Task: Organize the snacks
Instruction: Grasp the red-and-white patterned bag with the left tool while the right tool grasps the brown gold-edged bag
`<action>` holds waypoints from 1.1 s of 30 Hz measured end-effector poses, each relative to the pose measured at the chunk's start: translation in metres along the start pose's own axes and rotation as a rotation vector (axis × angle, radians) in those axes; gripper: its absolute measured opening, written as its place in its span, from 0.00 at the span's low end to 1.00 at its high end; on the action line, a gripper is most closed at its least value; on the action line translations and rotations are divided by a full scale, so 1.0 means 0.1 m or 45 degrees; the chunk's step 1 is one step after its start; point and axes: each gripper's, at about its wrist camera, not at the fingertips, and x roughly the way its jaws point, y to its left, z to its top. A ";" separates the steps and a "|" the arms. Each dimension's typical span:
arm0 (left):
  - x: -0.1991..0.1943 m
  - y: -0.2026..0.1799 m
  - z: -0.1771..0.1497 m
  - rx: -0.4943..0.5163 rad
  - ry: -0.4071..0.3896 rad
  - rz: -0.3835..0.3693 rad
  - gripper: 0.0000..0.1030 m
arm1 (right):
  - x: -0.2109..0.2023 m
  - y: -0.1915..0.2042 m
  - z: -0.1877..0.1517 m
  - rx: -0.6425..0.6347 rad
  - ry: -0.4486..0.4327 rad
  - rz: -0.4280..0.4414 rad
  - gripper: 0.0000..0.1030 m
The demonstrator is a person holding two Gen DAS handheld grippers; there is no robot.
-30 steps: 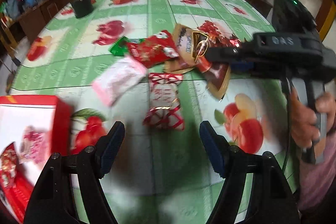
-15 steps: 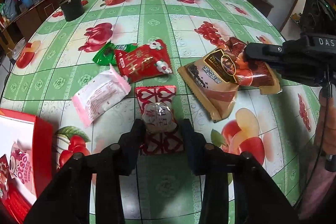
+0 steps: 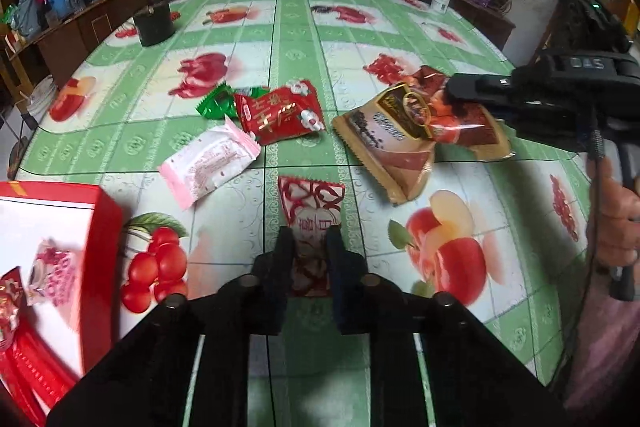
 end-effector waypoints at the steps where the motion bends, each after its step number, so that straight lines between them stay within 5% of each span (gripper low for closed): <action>1: -0.03 -0.01 0.00 0.007 -0.005 -0.001 0.13 | -0.01 0.02 0.00 -0.010 -0.005 0.003 0.13; 8: 0.03 0.00 -0.05 -0.004 0.047 0.032 0.14 | 0.01 0.04 -0.01 -0.021 -0.016 -0.037 0.13; 12: 0.07 0.04 -0.02 -0.109 0.071 0.015 0.66 | 0.08 -0.01 -0.01 -0.009 0.013 -0.093 0.13; 13: 0.07 0.02 -0.01 -0.119 0.062 0.003 0.69 | 0.10 -0.01 -0.02 -0.008 0.024 -0.090 0.13; 22: 0.25 -0.11 0.00 -0.061 0.057 0.042 0.67 | 0.17 0.00 -0.04 -0.008 0.060 -0.127 0.18; 27: 0.23 -0.15 -0.02 0.013 0.024 0.041 0.36 | 0.30 -0.04 -0.06 0.045 0.096 -0.105 0.46; 33: 0.22 -0.16 -0.04 0.045 0.001 0.028 0.26 | 0.47 -0.07 -0.09 0.051 0.110 -0.126 0.48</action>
